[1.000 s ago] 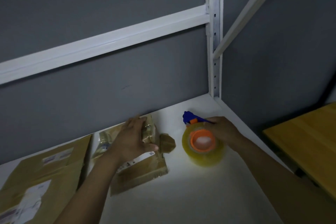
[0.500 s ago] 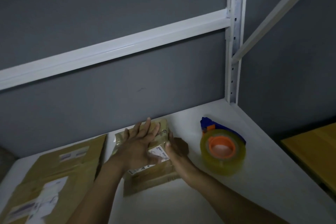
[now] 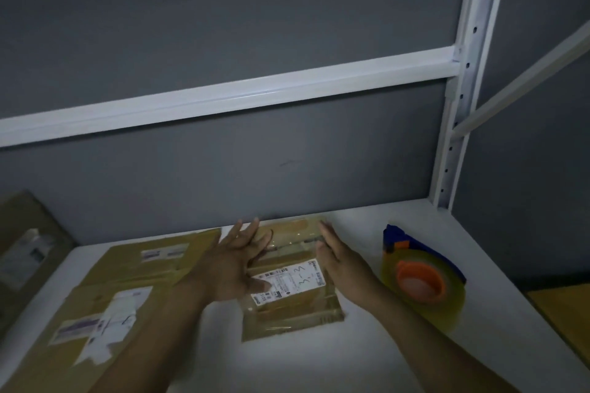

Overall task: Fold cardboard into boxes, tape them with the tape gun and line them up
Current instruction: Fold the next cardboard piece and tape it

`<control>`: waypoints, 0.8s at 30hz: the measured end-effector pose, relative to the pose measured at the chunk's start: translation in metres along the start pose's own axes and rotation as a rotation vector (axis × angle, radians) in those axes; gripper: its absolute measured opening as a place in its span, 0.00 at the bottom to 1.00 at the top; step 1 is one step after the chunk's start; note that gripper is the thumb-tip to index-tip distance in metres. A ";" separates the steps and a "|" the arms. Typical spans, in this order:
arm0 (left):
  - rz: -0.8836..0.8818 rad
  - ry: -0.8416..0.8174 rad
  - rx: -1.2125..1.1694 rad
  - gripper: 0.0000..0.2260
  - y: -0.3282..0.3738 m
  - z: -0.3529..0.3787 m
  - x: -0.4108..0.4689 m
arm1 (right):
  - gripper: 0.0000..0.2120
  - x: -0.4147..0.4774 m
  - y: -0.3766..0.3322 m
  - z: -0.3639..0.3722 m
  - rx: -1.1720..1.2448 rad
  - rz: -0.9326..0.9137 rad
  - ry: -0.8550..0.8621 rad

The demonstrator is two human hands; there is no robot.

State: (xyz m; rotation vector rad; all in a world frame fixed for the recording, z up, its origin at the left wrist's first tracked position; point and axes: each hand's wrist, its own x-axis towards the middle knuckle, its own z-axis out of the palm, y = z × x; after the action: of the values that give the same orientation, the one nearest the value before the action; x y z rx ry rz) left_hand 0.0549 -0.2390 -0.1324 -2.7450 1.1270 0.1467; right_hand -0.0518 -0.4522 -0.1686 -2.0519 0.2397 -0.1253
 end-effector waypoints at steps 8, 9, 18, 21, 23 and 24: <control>-0.128 0.220 -0.284 0.50 0.017 0.022 -0.006 | 0.22 -0.008 0.002 0.001 -0.538 -0.479 0.202; -0.140 0.241 -0.293 0.45 0.024 0.019 -0.010 | 0.23 -0.006 0.002 -0.002 -0.571 -0.492 0.203; 0.050 0.583 -0.623 0.25 0.044 0.036 -0.010 | 0.22 0.027 0.003 -0.046 -0.657 -0.179 0.036; 0.062 0.644 -0.505 0.28 0.062 0.037 0.000 | 0.25 0.008 0.019 -0.063 -0.718 -0.149 0.109; 0.043 0.705 -0.487 0.26 0.073 0.035 0.005 | 0.26 -0.013 0.040 -0.079 -0.727 -0.035 0.237; 0.037 0.733 -0.487 0.24 0.076 0.034 0.008 | 0.27 -0.023 0.050 -0.087 -0.732 0.059 0.274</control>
State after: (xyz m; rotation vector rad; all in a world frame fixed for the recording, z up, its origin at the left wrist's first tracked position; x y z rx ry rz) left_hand 0.0063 -0.2910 -0.1759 -3.3220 1.4502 -0.7357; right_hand -0.0971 -0.5449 -0.1716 -2.7492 0.5814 -0.3200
